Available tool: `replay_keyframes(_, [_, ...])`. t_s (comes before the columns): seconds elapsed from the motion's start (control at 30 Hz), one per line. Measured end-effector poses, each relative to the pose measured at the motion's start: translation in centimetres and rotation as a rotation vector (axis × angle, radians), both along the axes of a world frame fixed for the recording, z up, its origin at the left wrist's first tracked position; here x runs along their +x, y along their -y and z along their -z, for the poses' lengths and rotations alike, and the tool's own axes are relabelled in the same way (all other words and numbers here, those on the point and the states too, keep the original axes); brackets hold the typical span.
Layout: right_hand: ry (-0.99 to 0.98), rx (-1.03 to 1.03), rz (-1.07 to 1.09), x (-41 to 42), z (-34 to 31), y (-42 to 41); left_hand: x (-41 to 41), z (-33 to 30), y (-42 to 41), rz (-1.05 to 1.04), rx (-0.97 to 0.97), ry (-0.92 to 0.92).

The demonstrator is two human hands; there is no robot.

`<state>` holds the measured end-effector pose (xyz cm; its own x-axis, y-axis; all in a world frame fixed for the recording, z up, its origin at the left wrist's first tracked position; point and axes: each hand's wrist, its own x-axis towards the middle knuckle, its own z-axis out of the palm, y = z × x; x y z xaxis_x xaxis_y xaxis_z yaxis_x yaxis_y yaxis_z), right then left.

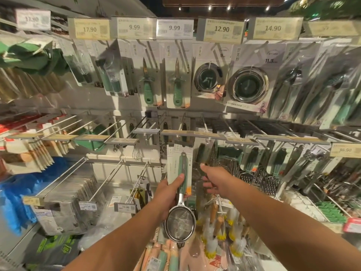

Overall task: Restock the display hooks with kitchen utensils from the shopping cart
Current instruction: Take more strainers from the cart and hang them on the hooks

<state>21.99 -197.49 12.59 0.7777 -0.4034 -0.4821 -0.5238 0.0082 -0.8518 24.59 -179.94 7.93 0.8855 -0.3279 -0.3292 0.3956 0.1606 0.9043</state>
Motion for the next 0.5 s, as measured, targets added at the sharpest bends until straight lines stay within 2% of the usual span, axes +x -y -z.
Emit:
replay_keyframes(0.17, [0.101,0.09,-0.096,0.3,0.3,-1.4,-0.6,0.1,0.4,0.046,0.015,0.024])
replay_keyframes(0.5, [0.196,0.017,-0.064,-1.4,0.2,-2.1,-1.6,-0.6,0.4,0.111,0.055,0.118])
